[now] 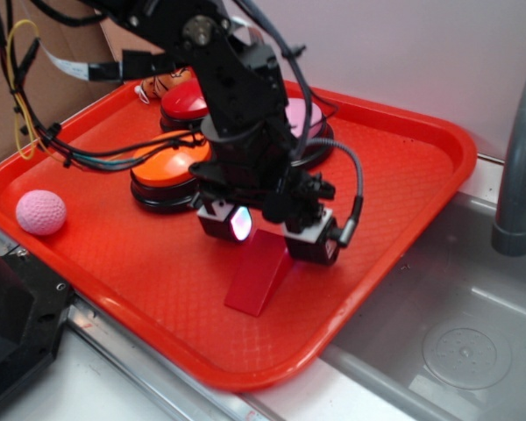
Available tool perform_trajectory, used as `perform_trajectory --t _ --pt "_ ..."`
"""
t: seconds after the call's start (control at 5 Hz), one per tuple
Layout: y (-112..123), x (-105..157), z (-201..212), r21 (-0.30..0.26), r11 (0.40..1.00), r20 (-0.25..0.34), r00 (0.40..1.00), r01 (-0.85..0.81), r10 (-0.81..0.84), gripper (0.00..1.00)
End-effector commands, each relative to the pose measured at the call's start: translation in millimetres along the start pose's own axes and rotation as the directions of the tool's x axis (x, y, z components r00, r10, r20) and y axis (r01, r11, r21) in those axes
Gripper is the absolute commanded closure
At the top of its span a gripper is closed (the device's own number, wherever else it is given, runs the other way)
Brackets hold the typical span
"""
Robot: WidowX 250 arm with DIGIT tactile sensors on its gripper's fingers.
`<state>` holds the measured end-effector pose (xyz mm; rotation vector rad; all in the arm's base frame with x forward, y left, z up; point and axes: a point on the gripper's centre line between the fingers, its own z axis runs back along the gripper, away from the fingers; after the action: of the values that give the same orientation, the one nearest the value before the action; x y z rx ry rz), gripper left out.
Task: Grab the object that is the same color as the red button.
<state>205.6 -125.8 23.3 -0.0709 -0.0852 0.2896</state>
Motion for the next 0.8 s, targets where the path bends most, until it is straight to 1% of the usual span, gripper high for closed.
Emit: perform_trajectory --t 0.0,0.2,0.4,0.6 --pt "-4 -6 -7 -0.035 0.999 0.034 0.999 0.026 -0.025 0.00" --pt "-2 -2 -7 -0.048 0.999 0.039 0.999 0.008 -0.006 1.00" --pt "0 3 2 -0.042 0.999 0.045 0.999 -0.004 0.006 1.00" --pt "-1 10 19 -0.044 0.999 0.073 0.997 0.014 -0.011 1.00"
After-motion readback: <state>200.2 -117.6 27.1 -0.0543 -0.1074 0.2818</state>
